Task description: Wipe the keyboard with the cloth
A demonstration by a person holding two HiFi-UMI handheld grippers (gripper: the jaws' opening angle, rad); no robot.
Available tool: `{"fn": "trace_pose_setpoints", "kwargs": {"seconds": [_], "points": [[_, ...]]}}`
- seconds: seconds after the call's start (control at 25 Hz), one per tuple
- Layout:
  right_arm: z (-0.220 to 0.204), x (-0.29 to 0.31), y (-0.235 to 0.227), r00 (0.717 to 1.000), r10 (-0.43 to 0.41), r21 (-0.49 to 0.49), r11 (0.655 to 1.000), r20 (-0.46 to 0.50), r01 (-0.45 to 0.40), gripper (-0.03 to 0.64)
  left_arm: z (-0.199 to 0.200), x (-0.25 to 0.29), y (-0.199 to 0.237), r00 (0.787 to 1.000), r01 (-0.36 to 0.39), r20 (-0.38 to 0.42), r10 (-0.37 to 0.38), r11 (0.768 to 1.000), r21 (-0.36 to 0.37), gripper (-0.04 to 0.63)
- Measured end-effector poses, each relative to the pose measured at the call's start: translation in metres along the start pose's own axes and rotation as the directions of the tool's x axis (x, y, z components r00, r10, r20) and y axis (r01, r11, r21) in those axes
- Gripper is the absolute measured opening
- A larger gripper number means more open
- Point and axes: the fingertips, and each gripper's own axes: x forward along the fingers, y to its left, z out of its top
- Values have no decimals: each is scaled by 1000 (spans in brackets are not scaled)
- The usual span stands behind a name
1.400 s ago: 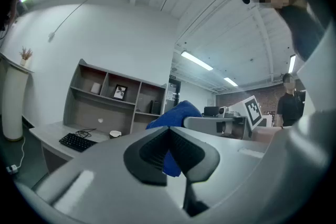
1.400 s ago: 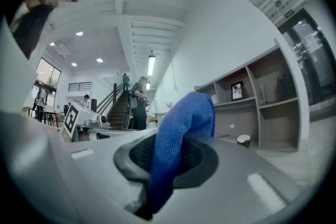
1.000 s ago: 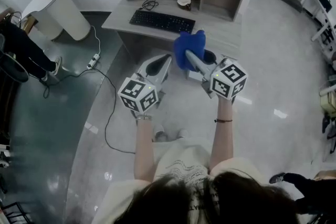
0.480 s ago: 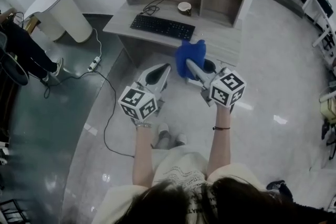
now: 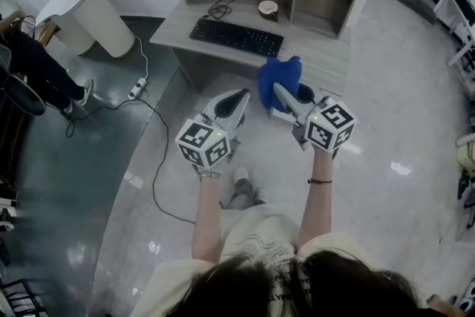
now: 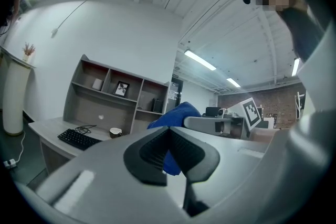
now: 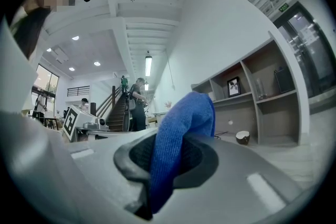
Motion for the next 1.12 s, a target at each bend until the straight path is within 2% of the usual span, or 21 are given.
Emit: {"fn": "trace_pose_setpoints", "kwargs": {"seconds": [1.12], "points": [[-18,106,-75,996,-69,33,997,-58,71,58,-5,73,120,996,77,-38,-79,996,-49,5]]}}
